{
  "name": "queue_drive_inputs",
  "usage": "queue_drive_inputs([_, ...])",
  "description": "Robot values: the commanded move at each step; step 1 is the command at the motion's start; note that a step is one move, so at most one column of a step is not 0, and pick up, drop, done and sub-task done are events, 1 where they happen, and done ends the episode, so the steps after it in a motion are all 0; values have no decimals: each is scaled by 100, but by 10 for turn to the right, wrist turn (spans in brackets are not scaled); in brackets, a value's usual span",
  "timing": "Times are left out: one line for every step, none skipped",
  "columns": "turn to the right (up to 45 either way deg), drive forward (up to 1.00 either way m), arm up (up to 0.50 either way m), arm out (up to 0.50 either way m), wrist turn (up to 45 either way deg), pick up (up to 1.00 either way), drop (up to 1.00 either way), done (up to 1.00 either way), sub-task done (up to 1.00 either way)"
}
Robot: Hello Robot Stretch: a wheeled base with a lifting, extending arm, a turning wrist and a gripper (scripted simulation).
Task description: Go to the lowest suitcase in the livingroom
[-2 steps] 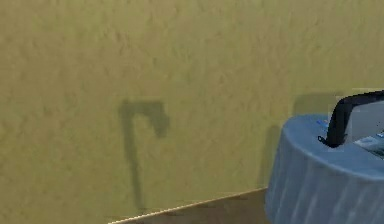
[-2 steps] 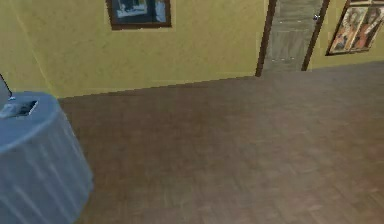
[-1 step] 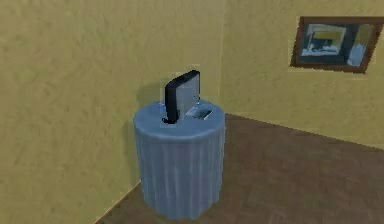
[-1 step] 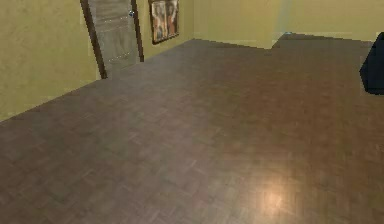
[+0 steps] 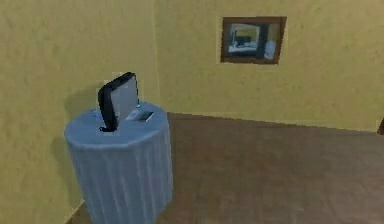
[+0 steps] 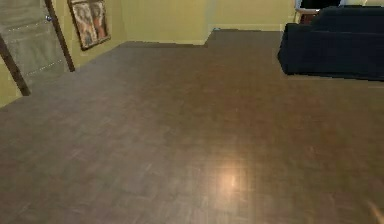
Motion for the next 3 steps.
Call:
queue_drive_inputs([0,40,0,0,0,0,0,0,0])
queue_drive_inputs([450,0,0,0,0,0,0,0,0])
queue_drive_inputs([450,0,0,0,0,0,0,0,0])
